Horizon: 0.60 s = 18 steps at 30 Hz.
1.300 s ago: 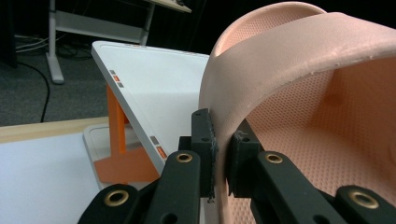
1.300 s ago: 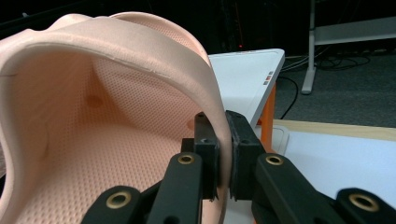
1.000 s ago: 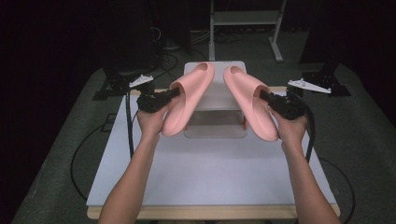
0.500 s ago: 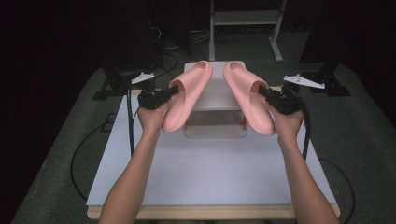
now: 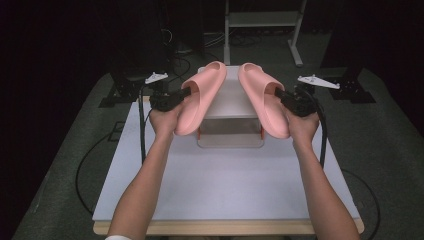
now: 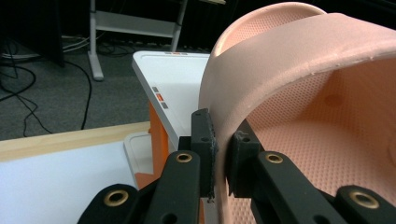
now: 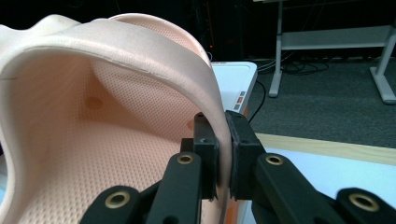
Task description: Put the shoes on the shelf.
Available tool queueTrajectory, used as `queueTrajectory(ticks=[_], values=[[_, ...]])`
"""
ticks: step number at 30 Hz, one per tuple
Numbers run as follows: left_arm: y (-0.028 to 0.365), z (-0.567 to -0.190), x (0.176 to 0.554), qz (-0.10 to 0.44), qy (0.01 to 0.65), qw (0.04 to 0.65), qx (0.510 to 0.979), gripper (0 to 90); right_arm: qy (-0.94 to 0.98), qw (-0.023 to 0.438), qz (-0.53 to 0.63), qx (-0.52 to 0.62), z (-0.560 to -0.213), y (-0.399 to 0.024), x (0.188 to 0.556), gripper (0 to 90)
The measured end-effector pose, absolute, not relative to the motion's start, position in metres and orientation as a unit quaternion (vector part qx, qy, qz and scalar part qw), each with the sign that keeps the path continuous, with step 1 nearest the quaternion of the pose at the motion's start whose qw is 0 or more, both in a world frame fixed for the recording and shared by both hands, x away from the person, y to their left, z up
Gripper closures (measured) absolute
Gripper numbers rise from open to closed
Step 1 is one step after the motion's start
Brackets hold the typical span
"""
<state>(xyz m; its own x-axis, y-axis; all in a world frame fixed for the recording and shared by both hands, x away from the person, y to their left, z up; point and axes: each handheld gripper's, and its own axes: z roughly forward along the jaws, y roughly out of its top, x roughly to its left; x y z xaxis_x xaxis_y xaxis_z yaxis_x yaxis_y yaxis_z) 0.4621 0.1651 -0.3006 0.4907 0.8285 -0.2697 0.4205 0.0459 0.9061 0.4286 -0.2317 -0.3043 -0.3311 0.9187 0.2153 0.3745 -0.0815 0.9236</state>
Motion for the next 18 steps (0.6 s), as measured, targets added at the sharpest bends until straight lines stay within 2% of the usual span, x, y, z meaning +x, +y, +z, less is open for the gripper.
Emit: queueTrajectory(ticks=[18], values=[[0.147, -0.296, 0.489, 0.221, 0.485, 0.511, 0.674, 83.0, 0.631, 0.273, 0.496, 0.53, -0.3, -0.218, 0.462, 83.7]])
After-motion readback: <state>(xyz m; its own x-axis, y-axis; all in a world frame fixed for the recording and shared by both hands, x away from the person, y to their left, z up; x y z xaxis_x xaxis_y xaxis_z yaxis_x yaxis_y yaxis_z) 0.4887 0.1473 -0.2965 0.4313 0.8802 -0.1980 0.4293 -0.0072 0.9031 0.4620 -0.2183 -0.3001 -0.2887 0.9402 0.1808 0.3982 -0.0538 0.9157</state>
